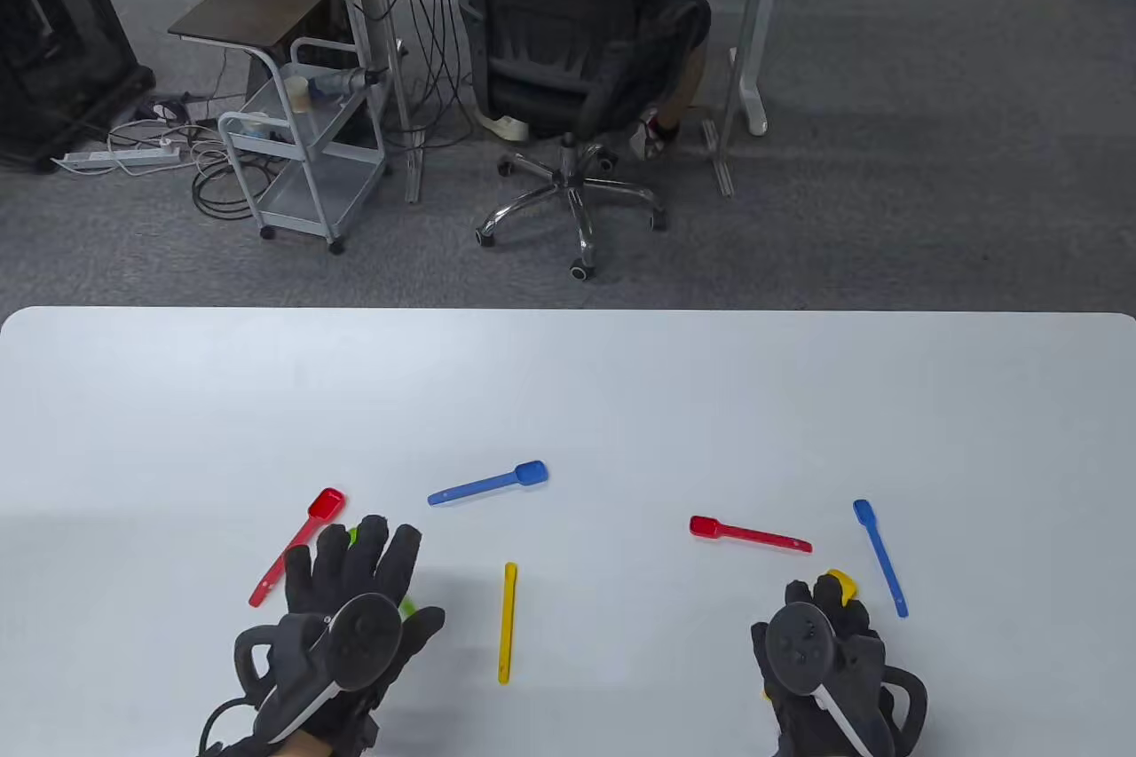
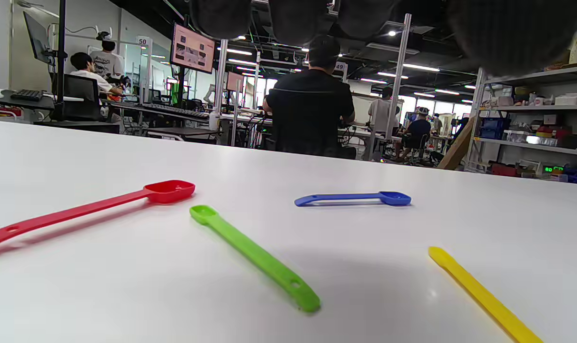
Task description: Nest measuring spoons
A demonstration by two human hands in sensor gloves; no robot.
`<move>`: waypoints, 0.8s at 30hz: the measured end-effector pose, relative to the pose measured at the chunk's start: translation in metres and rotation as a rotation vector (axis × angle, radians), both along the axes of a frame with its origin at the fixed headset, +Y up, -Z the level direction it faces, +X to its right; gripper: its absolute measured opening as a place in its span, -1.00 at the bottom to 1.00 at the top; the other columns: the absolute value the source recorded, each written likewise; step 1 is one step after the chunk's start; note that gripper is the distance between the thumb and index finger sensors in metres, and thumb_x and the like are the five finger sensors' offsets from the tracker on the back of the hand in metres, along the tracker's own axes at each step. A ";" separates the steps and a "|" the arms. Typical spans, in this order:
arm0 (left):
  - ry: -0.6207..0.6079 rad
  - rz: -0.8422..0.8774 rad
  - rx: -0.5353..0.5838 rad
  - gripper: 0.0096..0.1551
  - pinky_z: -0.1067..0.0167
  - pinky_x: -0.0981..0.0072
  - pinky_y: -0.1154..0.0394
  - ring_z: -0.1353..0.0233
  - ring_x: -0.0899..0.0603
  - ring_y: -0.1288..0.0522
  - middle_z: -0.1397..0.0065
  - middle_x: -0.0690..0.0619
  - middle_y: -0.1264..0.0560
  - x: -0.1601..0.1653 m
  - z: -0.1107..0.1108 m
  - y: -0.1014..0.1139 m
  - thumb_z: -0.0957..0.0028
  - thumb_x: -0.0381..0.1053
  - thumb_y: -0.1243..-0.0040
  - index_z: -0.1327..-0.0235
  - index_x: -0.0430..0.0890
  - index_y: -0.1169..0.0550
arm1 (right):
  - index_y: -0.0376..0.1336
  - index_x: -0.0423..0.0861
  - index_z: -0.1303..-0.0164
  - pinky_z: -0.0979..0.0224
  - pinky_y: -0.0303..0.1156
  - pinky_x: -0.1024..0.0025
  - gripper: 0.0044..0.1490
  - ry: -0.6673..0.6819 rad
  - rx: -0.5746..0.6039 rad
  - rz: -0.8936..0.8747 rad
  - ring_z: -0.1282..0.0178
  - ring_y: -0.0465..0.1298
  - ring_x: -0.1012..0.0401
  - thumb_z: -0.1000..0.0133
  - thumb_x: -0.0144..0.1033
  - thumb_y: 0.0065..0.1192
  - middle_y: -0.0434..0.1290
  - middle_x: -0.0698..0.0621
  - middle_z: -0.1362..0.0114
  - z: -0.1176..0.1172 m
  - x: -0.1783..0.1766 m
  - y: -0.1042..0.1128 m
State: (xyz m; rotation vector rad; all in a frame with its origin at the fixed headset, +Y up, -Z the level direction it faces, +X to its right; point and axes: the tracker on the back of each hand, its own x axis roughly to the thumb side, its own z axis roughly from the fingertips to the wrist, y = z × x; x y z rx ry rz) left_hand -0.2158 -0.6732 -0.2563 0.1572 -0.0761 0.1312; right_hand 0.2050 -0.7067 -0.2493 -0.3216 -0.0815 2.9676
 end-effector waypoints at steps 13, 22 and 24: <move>0.010 -0.006 0.003 0.04 -0.59 -0.44 -0.05 -0.75 -0.46 -0.28 -0.78 0.01 -0.26 0.001 0.000 0.000 0.15 0.49 -0.29 -0.66 0.22 -0.31 | 0.25 -0.18 -0.57 -0.46 0.26 -0.35 -0.15 -0.010 0.002 0.002 -0.57 0.31 -0.44 -0.15 0.04 0.16 0.21 -0.37 -0.75 -0.001 0.000 0.000; 0.013 -0.001 0.003 0.03 -0.59 -0.44 -0.05 -0.75 -0.46 -0.27 -0.78 0.00 -0.26 0.000 -0.001 0.000 0.14 0.49 -0.29 -0.67 0.22 -0.30 | 0.25 -0.19 -0.57 -0.46 0.25 -0.36 -0.15 -0.084 0.000 -0.004 -0.56 0.30 -0.46 -0.14 0.04 0.16 0.20 -0.37 -0.75 -0.004 0.009 -0.001; 0.013 -0.001 0.002 0.03 -0.60 -0.43 -0.05 -0.75 -0.46 -0.27 -0.79 0.00 -0.25 0.000 -0.001 0.000 0.14 0.49 -0.29 -0.67 0.22 -0.30 | 0.24 -0.19 -0.58 -0.46 0.25 -0.37 -0.14 -0.105 -0.008 -0.005 -0.56 0.30 -0.46 -0.14 0.04 0.17 0.20 -0.37 -0.75 -0.005 0.012 -0.002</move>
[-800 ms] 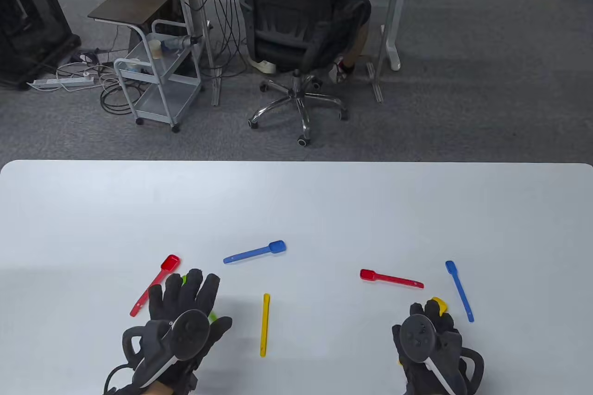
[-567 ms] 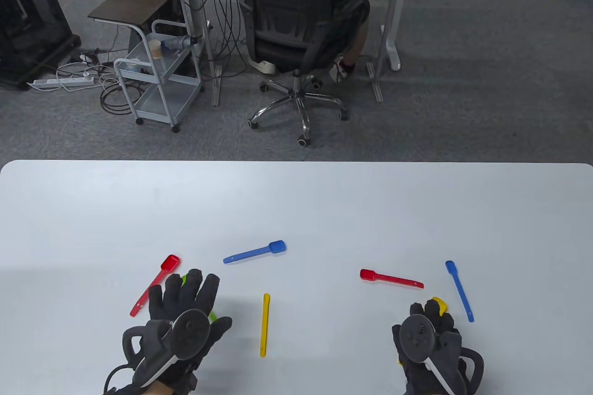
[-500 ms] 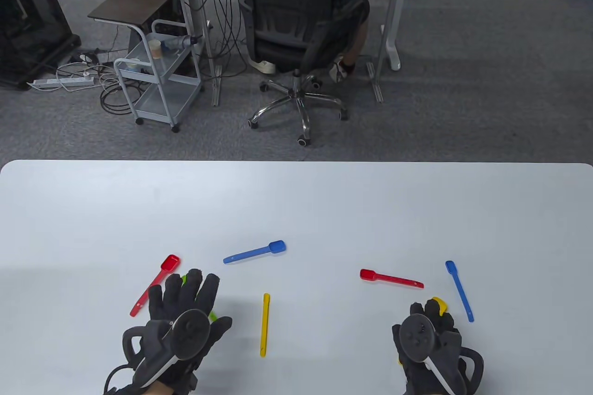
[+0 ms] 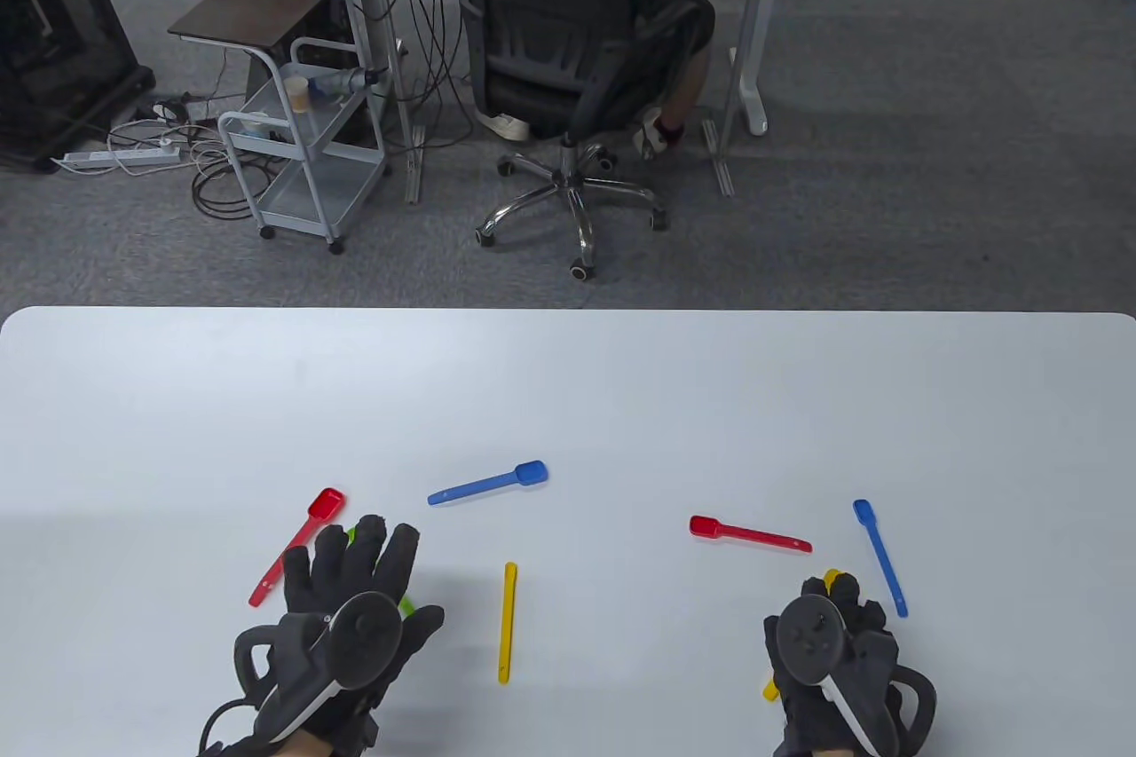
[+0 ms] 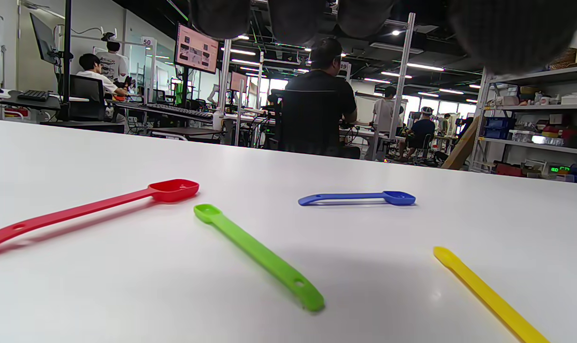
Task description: Nest measuring spoons
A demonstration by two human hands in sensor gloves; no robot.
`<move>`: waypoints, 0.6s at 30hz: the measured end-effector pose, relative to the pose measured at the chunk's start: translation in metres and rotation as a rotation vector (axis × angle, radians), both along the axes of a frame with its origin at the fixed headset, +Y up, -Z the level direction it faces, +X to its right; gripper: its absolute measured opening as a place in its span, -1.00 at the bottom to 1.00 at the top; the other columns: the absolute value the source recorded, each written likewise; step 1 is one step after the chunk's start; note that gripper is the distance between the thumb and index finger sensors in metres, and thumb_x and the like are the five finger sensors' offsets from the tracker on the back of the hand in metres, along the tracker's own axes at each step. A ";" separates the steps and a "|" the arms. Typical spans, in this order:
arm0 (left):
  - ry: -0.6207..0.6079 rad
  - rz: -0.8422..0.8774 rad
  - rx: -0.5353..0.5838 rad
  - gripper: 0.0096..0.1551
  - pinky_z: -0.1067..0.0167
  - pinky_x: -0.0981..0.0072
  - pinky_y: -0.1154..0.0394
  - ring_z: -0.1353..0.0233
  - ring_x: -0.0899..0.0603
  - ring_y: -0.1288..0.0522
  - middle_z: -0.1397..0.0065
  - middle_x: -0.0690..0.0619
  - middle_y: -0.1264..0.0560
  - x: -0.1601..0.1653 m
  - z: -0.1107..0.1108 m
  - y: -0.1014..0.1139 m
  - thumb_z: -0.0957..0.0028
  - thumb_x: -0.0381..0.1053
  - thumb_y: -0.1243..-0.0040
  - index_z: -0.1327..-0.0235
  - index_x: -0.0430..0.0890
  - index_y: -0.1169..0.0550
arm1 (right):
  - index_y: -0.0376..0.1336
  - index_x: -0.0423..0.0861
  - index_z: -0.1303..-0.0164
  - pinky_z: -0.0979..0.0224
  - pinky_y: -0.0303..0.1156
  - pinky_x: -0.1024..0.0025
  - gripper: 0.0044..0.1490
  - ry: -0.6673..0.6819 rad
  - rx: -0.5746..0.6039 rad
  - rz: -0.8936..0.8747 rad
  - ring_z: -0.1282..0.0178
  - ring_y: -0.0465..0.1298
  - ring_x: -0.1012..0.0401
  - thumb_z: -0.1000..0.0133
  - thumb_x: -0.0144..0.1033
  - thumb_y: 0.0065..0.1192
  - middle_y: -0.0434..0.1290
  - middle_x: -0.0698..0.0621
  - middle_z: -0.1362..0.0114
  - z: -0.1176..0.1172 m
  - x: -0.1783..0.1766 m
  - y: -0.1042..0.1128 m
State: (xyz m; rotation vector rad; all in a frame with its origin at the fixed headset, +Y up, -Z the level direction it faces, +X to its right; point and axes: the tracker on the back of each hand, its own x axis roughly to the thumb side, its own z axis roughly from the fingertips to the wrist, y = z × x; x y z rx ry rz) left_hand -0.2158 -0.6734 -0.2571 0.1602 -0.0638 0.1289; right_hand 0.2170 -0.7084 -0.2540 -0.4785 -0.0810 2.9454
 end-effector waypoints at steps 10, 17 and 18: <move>0.001 0.001 -0.011 0.04 -0.59 -0.44 -0.05 -0.75 -0.46 -0.27 -0.79 0.00 -0.25 0.000 0.000 0.000 0.14 0.49 -0.29 -0.67 0.22 -0.30 | 0.29 -0.23 -0.52 -0.44 0.26 -0.38 -0.12 -0.112 -0.124 0.052 -0.54 0.32 -0.47 -0.13 0.10 0.18 0.22 -0.42 -0.73 -0.007 0.006 -0.015; -0.001 -0.001 -0.017 0.04 -0.59 -0.44 -0.05 -0.74 -0.47 -0.27 -0.79 -0.01 -0.25 0.000 0.000 -0.001 0.15 0.49 -0.29 -0.67 0.22 -0.30 | 0.37 -0.25 -0.41 -0.43 0.27 -0.39 -0.16 -0.157 -0.212 0.084 -0.53 0.33 -0.48 -0.11 0.12 0.21 0.23 -0.43 -0.72 -0.012 0.001 -0.027; -0.002 0.000 -0.017 0.04 -0.59 -0.44 -0.05 -0.74 -0.47 -0.27 -0.79 0.00 -0.24 0.000 0.000 -0.001 0.14 0.49 -0.29 -0.67 0.21 -0.30 | 0.39 -0.26 -0.38 -0.43 0.27 -0.39 -0.16 -0.160 -0.222 0.086 -0.53 0.34 -0.48 -0.11 0.12 0.22 0.23 -0.43 -0.72 -0.013 0.000 -0.029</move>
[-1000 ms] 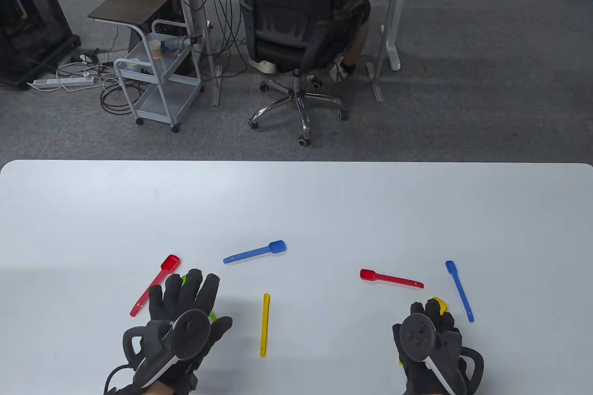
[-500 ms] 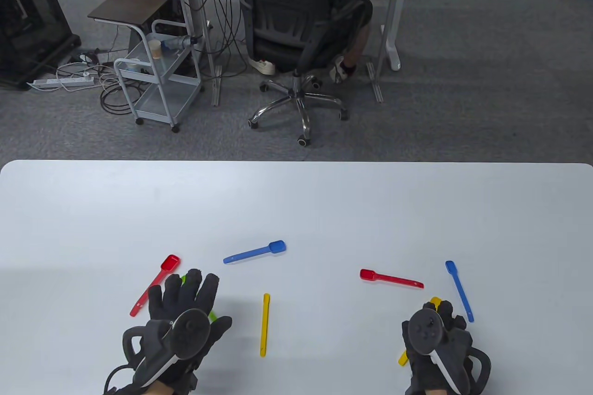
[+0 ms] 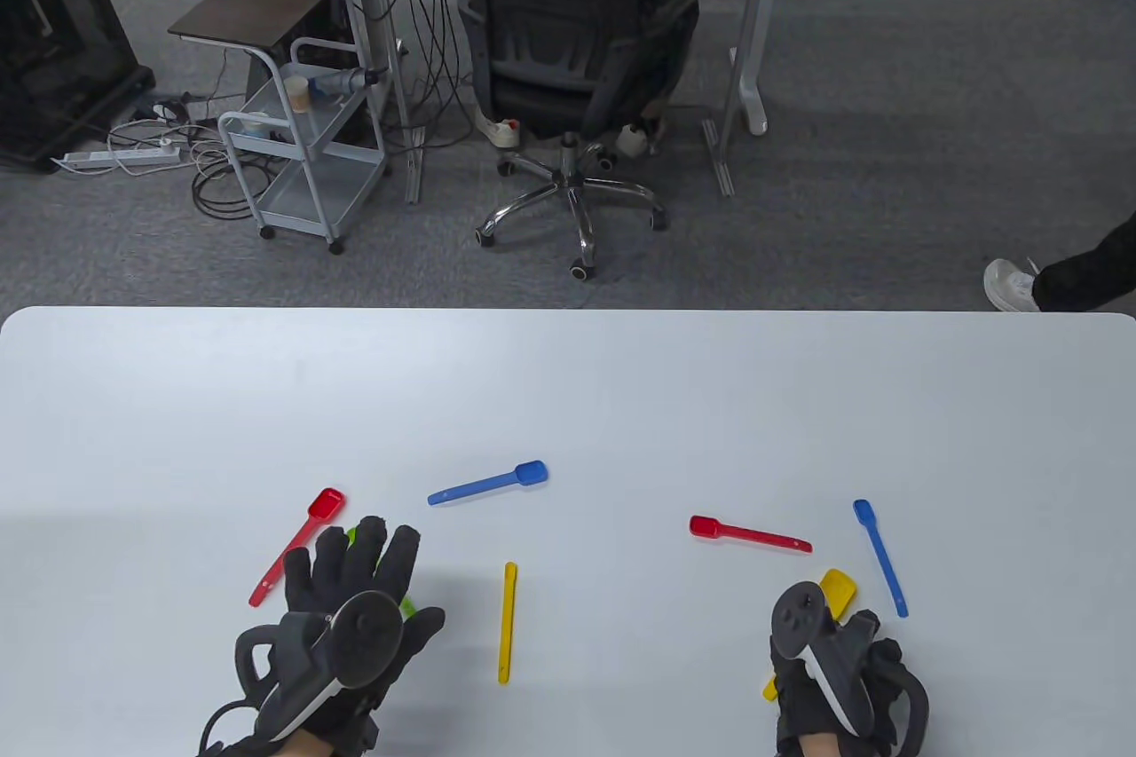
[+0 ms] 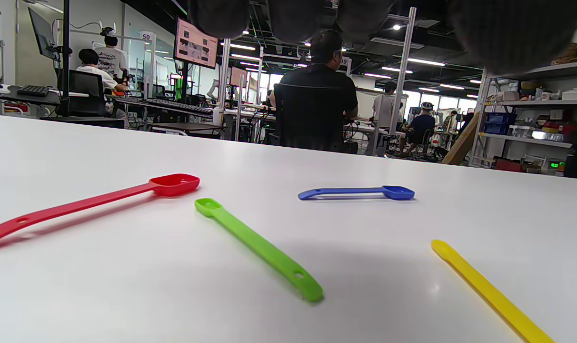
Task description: Nest measuring spoons
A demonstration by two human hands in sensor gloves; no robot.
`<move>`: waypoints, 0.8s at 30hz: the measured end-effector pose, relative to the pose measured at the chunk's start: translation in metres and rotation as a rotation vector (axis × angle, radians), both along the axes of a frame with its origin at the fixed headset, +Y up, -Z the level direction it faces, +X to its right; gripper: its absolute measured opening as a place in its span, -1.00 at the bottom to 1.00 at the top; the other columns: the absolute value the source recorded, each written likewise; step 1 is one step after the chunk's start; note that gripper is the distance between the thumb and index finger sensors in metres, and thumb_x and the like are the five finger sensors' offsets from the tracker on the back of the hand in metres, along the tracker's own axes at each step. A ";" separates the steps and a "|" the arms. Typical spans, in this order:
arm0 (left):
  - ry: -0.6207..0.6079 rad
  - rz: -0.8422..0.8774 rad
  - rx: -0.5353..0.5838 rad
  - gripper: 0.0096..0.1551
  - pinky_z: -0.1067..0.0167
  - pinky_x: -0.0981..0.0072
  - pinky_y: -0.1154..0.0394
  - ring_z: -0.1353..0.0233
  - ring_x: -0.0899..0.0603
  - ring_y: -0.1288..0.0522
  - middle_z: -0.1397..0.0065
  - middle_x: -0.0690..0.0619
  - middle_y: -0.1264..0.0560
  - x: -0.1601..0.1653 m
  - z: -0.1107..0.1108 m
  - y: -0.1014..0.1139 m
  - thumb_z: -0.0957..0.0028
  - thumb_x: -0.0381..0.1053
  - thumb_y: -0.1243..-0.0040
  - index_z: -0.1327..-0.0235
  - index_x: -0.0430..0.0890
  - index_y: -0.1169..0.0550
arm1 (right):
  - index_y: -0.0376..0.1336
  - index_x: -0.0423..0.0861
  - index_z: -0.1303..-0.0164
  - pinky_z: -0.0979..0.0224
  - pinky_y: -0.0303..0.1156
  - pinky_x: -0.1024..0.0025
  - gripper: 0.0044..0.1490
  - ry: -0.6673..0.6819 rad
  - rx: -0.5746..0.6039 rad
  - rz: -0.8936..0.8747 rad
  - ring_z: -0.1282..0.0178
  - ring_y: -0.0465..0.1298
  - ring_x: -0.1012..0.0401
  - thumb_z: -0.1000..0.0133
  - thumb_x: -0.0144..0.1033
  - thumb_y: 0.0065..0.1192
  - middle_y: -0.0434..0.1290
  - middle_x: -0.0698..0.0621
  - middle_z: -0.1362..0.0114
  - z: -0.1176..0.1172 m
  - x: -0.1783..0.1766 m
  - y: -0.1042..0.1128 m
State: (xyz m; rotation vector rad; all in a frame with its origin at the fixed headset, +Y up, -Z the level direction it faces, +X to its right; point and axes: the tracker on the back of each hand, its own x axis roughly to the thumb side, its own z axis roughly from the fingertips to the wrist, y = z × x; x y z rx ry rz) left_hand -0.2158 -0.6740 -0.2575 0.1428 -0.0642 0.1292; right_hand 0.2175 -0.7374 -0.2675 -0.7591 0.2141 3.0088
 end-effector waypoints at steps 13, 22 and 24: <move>0.002 0.002 -0.009 0.04 -0.59 -0.45 -0.04 -0.75 -0.48 -0.26 -0.79 -0.01 -0.24 0.000 0.000 0.000 0.14 0.49 -0.29 -0.67 0.22 -0.30 | 0.48 -0.28 -0.19 -0.42 0.29 -0.38 -0.31 -0.035 -0.033 0.028 -0.51 0.36 -0.47 -0.10 0.01 0.31 0.25 -0.42 -0.71 -0.003 -0.006 -0.007; 0.005 0.003 -0.012 0.03 -0.59 -0.45 -0.04 -0.75 -0.48 -0.26 -0.79 -0.02 -0.23 -0.001 0.000 0.000 0.14 0.49 -0.29 -0.67 0.22 -0.31 | 0.53 -0.33 -0.07 -0.41 0.30 -0.38 -0.41 -0.077 -0.053 0.048 -0.50 0.38 -0.45 -0.11 -0.12 0.37 0.29 -0.41 -0.68 -0.002 -0.006 -0.005; 0.005 0.003 -0.014 0.04 -0.59 -0.45 -0.04 -0.75 -0.48 -0.26 -0.79 -0.02 -0.23 -0.001 0.000 -0.001 0.14 0.49 -0.29 -0.67 0.21 -0.30 | 0.53 -0.34 -0.05 -0.41 0.30 -0.38 -0.43 -0.084 -0.062 0.052 -0.50 0.38 -0.46 -0.10 -0.15 0.38 0.31 -0.42 -0.67 -0.002 -0.005 -0.004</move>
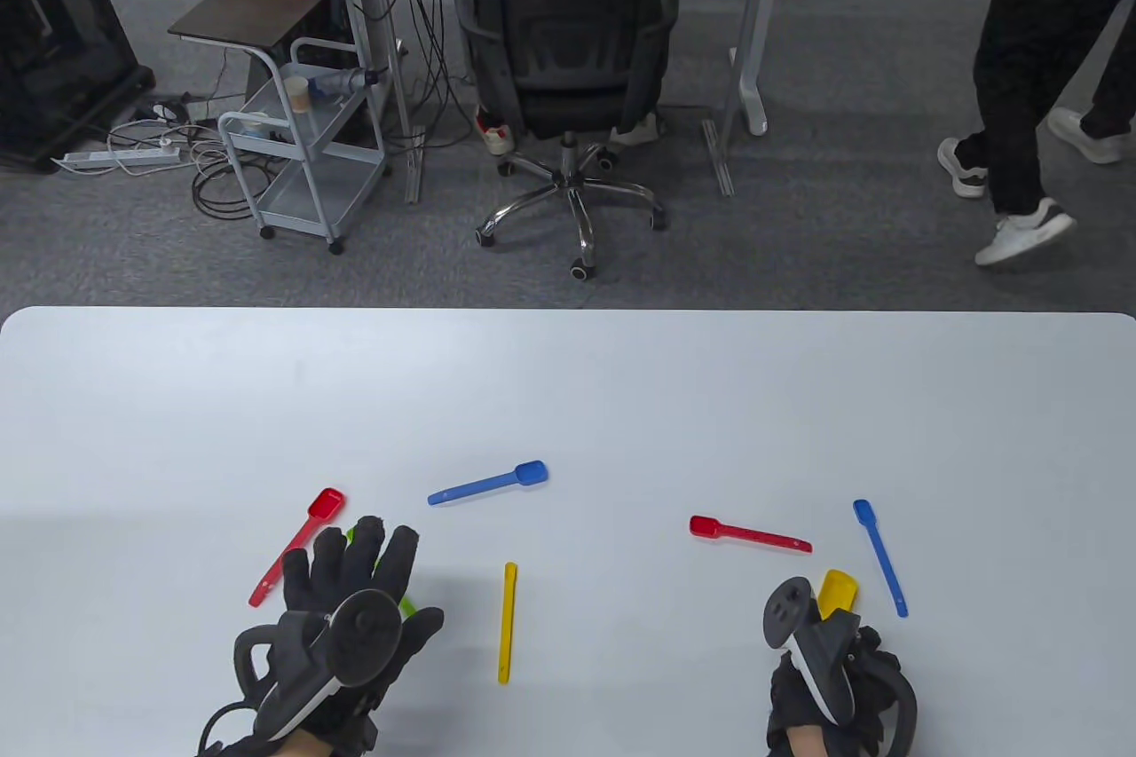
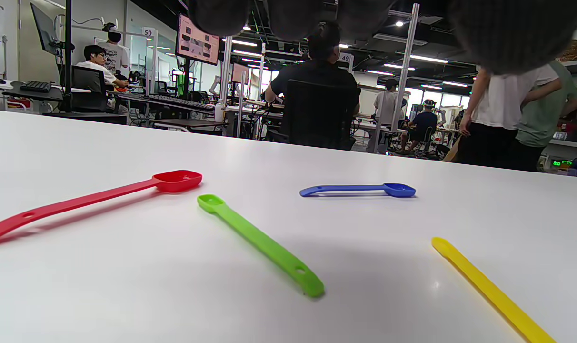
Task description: Nest measuring spoons
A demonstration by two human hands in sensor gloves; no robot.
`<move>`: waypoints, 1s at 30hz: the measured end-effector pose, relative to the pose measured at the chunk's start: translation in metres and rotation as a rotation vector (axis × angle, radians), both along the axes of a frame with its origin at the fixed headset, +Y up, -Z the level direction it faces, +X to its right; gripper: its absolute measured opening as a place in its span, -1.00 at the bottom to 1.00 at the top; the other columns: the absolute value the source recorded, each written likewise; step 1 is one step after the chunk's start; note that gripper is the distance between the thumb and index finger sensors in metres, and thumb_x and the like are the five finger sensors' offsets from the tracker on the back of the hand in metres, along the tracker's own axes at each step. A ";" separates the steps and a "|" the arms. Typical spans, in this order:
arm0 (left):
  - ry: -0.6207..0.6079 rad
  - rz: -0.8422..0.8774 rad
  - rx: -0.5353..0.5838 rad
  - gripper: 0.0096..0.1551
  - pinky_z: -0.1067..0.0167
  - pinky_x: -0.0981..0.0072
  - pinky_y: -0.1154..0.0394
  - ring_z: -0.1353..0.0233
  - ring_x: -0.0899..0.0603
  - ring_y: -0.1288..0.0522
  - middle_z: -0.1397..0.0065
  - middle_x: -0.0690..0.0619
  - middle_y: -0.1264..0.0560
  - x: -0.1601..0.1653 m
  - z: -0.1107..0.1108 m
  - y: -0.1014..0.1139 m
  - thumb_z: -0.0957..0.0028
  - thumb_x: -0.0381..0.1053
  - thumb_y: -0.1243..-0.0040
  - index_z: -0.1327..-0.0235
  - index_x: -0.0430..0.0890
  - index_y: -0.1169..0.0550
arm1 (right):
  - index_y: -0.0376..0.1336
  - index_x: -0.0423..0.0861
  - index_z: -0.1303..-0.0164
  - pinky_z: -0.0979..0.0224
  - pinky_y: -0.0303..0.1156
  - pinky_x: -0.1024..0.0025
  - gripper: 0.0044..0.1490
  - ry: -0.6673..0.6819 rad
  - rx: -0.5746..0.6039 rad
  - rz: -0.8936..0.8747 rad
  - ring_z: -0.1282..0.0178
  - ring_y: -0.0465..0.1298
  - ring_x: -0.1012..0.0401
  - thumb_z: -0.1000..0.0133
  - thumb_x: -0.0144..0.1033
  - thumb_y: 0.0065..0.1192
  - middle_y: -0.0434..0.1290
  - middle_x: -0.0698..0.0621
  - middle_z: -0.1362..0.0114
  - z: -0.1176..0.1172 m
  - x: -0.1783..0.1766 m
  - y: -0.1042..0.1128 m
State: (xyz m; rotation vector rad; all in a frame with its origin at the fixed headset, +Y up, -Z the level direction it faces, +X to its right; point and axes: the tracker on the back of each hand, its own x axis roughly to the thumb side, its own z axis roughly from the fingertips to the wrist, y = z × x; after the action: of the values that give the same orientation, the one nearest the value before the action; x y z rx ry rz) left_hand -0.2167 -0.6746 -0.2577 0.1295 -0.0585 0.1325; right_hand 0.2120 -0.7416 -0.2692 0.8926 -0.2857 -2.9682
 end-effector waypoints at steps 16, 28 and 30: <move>0.006 0.002 -0.005 0.04 -0.58 -0.46 -0.03 -0.75 -0.49 -0.25 -0.80 -0.02 -0.22 -0.001 -0.001 0.000 0.14 0.49 -0.29 -0.67 0.22 -0.30 | 0.54 -0.34 -0.01 -0.41 0.30 -0.39 -0.45 -0.016 0.019 0.006 -0.50 0.38 -0.45 -0.07 -0.17 0.43 0.32 -0.42 -0.66 0.002 0.004 0.009; 0.017 -0.001 -0.028 0.05 -0.58 -0.47 -0.02 -0.75 -0.50 -0.23 -0.81 -0.03 -0.20 -0.002 -0.001 -0.001 0.13 0.49 -0.30 -0.69 0.22 -0.27 | 0.54 -0.34 -0.02 -0.42 0.29 -0.40 -0.46 0.009 0.052 0.051 -0.51 0.38 -0.45 -0.07 -0.19 0.43 0.32 -0.41 -0.67 0.003 0.000 0.017; 0.020 0.001 -0.032 0.05 -0.58 -0.47 -0.02 -0.75 -0.50 -0.23 -0.81 -0.03 -0.20 -0.003 -0.002 -0.001 0.13 0.49 -0.29 -0.69 0.22 -0.27 | 0.54 -0.34 -0.02 -0.42 0.29 -0.39 -0.46 0.016 0.055 0.062 -0.51 0.38 -0.45 -0.07 -0.19 0.43 0.32 -0.41 -0.67 0.003 -0.001 0.020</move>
State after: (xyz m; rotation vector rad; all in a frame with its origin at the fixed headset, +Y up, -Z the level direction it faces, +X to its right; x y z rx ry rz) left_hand -0.2193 -0.6754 -0.2592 0.0985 -0.0364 0.1326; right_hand 0.2106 -0.7220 -0.2659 0.8667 -0.1728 -2.9378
